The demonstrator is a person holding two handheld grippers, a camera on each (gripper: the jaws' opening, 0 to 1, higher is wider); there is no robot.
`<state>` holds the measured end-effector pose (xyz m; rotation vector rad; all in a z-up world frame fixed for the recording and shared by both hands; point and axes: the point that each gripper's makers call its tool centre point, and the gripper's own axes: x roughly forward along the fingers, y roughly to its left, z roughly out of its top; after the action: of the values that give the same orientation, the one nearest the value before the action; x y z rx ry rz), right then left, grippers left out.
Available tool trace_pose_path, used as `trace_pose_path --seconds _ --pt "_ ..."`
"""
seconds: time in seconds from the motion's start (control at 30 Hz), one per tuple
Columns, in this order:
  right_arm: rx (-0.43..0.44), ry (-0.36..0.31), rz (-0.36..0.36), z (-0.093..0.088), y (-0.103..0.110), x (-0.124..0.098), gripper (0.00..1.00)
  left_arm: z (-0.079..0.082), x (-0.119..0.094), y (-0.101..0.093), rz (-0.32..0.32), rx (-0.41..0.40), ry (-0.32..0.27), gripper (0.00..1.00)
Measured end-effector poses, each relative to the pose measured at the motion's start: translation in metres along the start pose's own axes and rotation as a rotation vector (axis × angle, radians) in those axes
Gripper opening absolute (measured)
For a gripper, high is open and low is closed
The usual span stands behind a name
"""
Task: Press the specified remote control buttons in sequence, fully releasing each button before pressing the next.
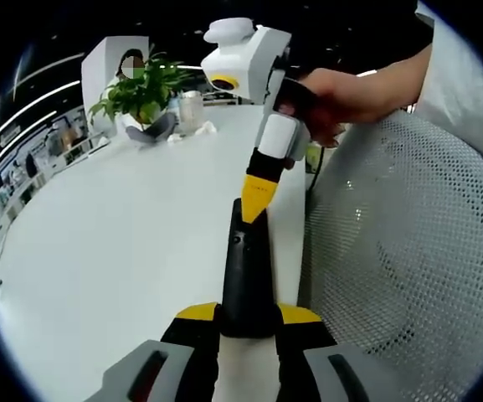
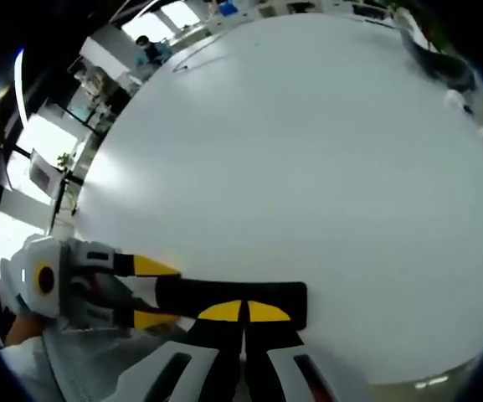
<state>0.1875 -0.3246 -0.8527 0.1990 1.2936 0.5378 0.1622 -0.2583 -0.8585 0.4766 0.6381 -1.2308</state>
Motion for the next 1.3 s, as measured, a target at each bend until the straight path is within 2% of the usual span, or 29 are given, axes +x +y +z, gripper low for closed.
trace_pose_path --seconds 0.13,0.5,0.8,0.93,1.1,1.3 --pt "0.037 0.0 0.021 0.0003 -0.0009 -0.0008 0.0 -0.0003 -0.0005 0.001 0.002 -0.008 0.002 0.25" --pt "0.034 -0.008 0.023 0.0007 0.001 0.0001 0.0 -0.0033 -0.0034 0.0026 0.005 -0.017 0.002 0.25" --pt "0.011 -0.034 0.005 0.0024 0.0014 0.002 0.0 -0.0058 -0.0063 0.0075 0.019 -0.029 0.012 0.25" --pt "-0.04 -0.034 -0.03 0.0026 0.0027 0.0035 0.0 -0.0067 -0.006 0.0076 0.021 -0.03 0.012 0.25" --pt "-0.053 -0.035 -0.033 0.0027 0.0023 0.0032 0.0 -0.007 -0.0066 0.0075 0.02 -0.026 0.017 0.25" --pt "-0.004 -0.022 -0.013 0.0035 0.0022 0.0031 0.0 -0.0072 -0.0067 0.007 0.016 -0.012 0.023 0.24"
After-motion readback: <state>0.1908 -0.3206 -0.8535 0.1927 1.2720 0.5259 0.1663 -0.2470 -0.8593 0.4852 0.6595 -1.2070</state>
